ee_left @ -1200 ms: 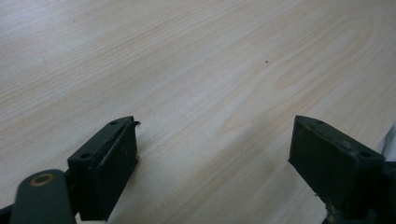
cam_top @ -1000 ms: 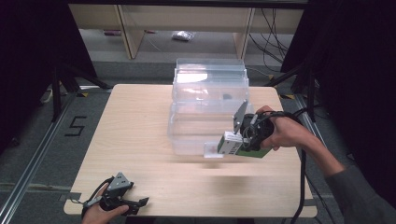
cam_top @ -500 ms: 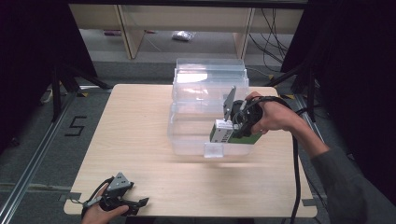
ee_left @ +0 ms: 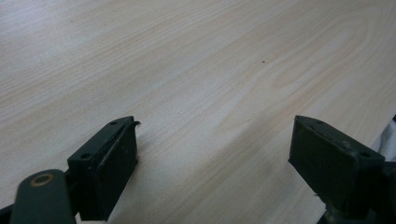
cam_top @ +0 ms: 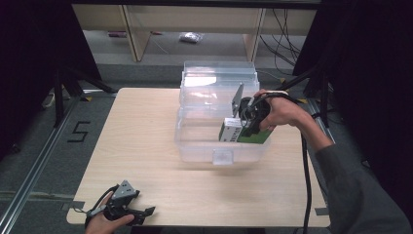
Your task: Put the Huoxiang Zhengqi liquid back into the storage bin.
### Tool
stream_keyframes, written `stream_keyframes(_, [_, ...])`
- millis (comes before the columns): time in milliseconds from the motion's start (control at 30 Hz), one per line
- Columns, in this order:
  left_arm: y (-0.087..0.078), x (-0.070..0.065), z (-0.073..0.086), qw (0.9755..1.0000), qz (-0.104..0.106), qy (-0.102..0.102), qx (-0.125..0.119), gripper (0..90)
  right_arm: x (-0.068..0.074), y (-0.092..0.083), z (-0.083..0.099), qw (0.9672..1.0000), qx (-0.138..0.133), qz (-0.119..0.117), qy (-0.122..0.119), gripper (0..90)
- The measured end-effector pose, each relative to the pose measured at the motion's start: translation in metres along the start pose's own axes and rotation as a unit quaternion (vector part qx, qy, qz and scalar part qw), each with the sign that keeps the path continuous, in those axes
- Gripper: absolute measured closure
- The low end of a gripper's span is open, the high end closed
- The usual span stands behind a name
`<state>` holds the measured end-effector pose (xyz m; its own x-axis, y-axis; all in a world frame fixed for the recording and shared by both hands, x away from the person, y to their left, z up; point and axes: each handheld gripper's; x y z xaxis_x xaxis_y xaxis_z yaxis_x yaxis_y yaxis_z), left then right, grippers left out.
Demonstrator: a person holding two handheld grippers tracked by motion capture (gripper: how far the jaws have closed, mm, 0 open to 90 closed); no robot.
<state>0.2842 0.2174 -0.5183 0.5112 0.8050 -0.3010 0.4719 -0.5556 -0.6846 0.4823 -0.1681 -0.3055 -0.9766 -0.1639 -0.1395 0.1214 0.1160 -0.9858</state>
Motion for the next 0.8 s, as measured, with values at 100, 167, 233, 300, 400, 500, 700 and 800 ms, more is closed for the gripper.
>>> stream_keyframes(100, [0.000, 0.000, 0.000, 1.0000, -0.001, 0.001, 0.004, 14.9, -0.007, 0.005, 0.002, 0.9999, -0.011, -0.002, -0.010, 64.5])
stream_keyframes(167, [0.000, 0.000, 0.000, 1.0000, 0.001, 0.000, 0.002, 14.9, -0.010, 0.009, 0.003, 0.9999, -0.009, -0.009, -0.002, 64.5])
stream_keyframes(233, [-0.002, 0.002, -0.001, 0.9999, -0.003, 0.008, 0.012, 14.9, -0.012, 0.014, 0.003, 0.9999, -0.006, -0.012, -0.001, 64.4])
stream_keyframes(300, [-0.001, 0.000, 0.000, 1.0000, -0.001, -0.002, 0.001, 14.9, -0.015, 0.017, 0.003, 0.9999, 0.000, -0.009, 0.005, 64.5])
stream_keyframes(400, [-0.001, 0.000, 0.000, 1.0000, -0.002, 0.003, 0.004, 14.9, -0.019, 0.022, 0.004, 0.9999, -0.002, -0.015, -0.003, 64.5])
stream_keyframes(500, [-0.001, 0.000, 0.000, 1.0000, -0.001, 0.000, 0.005, 14.9, -0.023, 0.028, 0.007, 0.9998, 0.010, -0.013, -0.006, 64.5])
stream_keyframes(700, [-0.001, 0.000, 0.000, 1.0000, -0.005, 0.004, 0.003, 14.9, -0.025, 0.038, 0.014, 0.9998, 0.008, -0.019, 0.003, 64.5])
stream_keyframes(800, [-0.001, 0.001, -0.001, 0.9999, -0.007, 0.006, 0.009, 14.9, -0.025, 0.045, 0.017, 0.9996, 0.012, -0.025, 0.008, 64.5])
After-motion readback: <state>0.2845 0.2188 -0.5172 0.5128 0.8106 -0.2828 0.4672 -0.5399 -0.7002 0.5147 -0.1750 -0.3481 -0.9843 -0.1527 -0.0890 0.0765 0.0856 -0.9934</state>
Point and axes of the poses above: each handheld gripper's, and its own axes: y roughly forward along the jaws, z roughly out of its underside, x roughly to its left, and after that the axes turned 12 degrees about -y, right-handed
